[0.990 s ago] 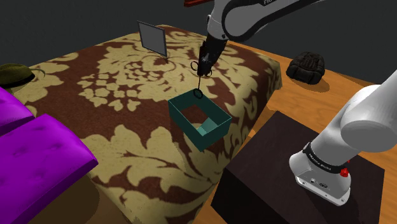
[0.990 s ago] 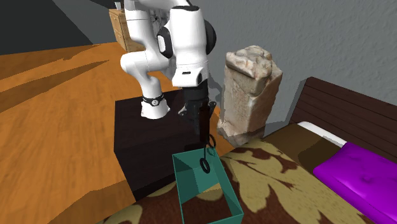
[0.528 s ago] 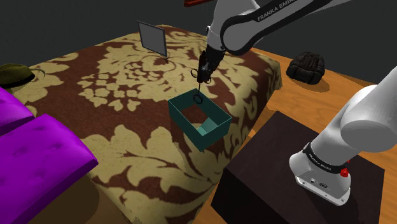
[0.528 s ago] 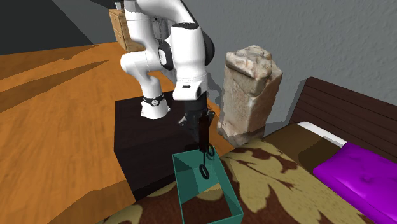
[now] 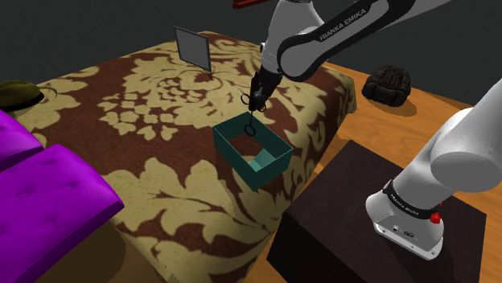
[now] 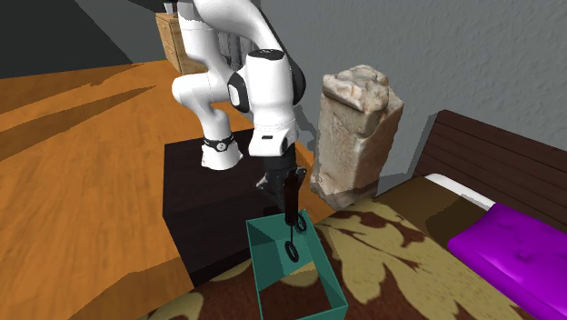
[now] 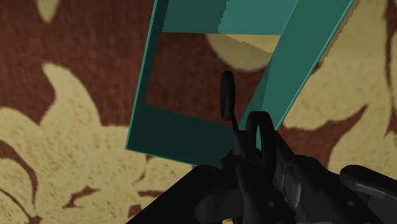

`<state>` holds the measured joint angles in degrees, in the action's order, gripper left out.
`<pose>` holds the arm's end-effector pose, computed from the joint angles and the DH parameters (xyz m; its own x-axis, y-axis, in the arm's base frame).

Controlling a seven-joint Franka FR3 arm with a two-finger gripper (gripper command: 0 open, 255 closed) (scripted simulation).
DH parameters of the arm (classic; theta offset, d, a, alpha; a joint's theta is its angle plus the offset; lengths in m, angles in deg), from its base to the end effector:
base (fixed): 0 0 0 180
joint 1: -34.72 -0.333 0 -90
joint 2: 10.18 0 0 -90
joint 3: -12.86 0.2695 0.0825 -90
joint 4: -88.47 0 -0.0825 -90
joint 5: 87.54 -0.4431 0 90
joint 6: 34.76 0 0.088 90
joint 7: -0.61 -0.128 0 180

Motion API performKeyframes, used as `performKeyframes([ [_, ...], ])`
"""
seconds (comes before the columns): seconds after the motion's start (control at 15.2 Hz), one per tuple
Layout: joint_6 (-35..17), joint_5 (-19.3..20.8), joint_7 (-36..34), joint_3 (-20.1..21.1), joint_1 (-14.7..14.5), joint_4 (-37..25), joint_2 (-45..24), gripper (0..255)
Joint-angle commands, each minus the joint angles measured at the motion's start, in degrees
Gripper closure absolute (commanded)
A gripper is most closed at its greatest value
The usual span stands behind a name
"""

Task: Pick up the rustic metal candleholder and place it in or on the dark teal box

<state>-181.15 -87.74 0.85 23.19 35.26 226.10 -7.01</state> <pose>0.5461 0.0932 0.2476 0.9638 0.1694 0.2058 0.1714 -0.9852 0.0083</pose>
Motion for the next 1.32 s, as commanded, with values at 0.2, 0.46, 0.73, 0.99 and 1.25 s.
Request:
performKeyframes([
  [0.2, -0.1, 0.0, 0.0, 0.0, 0.0, 0.0, 0.0, 255],
  [0.46, -0.1, 0.0, 0.0, 0.0, 0.0, 0.0, 0.0, 0],
  [0.73, 3.7, -0.9, 0.7, -0.1, -0.1, -0.5, 3.4, 0],
  [0.99, 7.2, -1.6, 1.1, -0.3, -0.2, -1.2, 6.2, 0],
  [1.25, 7.2, -1.6, 1.1, -0.3, -0.2, -1.2, 6.2, 0],
])
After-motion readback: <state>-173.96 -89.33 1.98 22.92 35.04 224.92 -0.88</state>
